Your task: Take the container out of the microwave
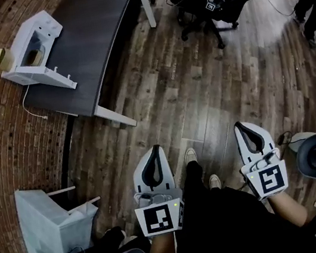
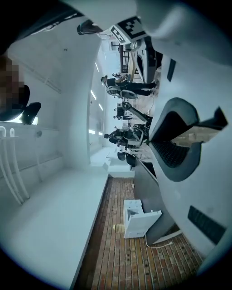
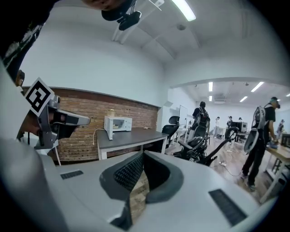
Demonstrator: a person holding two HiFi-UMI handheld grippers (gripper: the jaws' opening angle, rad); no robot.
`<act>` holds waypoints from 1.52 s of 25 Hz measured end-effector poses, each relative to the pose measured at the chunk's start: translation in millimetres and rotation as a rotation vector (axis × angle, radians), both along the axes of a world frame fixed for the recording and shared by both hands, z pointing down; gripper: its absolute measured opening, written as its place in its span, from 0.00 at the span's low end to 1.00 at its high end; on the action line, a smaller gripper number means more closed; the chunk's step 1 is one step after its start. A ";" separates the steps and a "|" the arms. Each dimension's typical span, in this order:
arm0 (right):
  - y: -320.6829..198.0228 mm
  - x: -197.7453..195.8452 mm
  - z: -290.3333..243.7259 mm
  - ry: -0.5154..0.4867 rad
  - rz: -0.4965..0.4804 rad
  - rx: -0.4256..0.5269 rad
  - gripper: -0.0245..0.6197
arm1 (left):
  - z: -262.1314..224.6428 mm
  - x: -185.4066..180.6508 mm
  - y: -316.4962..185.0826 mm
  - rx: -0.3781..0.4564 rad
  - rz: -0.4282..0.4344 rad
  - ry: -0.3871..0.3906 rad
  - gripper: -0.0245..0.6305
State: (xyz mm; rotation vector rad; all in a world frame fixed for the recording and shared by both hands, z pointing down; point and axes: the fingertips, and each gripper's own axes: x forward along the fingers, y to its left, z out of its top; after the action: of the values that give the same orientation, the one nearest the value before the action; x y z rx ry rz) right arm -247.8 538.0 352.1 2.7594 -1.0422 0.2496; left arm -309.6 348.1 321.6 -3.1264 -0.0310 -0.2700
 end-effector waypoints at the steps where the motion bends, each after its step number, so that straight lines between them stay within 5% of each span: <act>1: -6.6 9.4 -8.1 0.013 0.011 0.005 0.14 | -1.0 10.3 -4.3 -0.016 0.011 0.003 0.05; 9: -27.6 68.8 -39.2 0.079 0.114 -0.018 0.14 | 2.8 78.6 -46.9 -0.033 0.102 0.023 0.05; 18: -50.7 101.0 -26.8 0.028 0.148 -0.027 0.14 | 4.0 121.1 -71.2 -0.054 0.131 0.035 0.05; 28: -108.7 190.2 -29.9 -0.008 -0.016 0.084 0.14 | 5.6 175.3 -100.9 -0.030 0.015 -0.001 0.05; 38: -137.7 308.5 -32.7 -0.014 -0.214 0.087 0.14 | -18.2 267.2 -104.2 -0.003 -0.152 0.010 0.05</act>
State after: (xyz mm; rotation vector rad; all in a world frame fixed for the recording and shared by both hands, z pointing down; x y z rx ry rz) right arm 60.7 400.3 319.4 2.6948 -1.3698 0.1966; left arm -42.4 244.0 303.3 -3.1373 0.2068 -0.2546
